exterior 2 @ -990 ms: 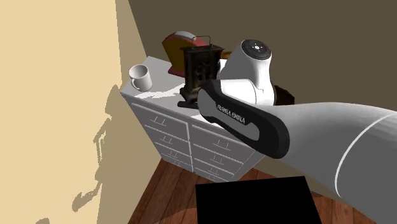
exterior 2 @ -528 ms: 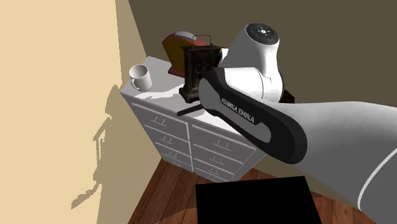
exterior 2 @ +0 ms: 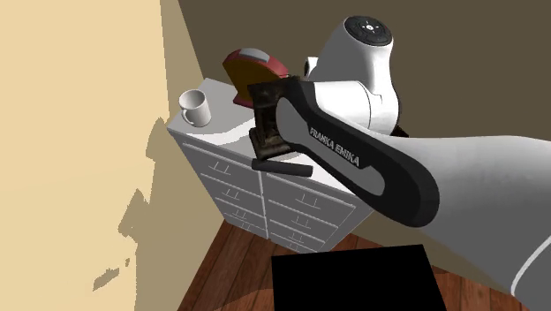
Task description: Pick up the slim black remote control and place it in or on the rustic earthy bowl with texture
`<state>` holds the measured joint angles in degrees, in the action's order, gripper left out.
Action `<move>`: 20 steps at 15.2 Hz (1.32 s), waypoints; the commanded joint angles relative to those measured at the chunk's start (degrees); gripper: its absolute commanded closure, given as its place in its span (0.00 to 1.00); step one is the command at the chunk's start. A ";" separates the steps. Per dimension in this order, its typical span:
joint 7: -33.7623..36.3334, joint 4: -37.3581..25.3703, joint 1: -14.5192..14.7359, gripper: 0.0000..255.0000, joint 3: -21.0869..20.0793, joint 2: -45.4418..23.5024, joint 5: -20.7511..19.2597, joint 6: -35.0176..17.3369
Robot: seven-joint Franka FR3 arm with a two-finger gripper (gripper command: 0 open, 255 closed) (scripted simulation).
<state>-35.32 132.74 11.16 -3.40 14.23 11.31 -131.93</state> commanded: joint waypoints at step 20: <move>-23.50 5.36 1.37 0.00 0.00 -14.25 -12.59 -7.60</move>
<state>-58.84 138.07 12.52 -3.40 0.29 -1.27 -139.42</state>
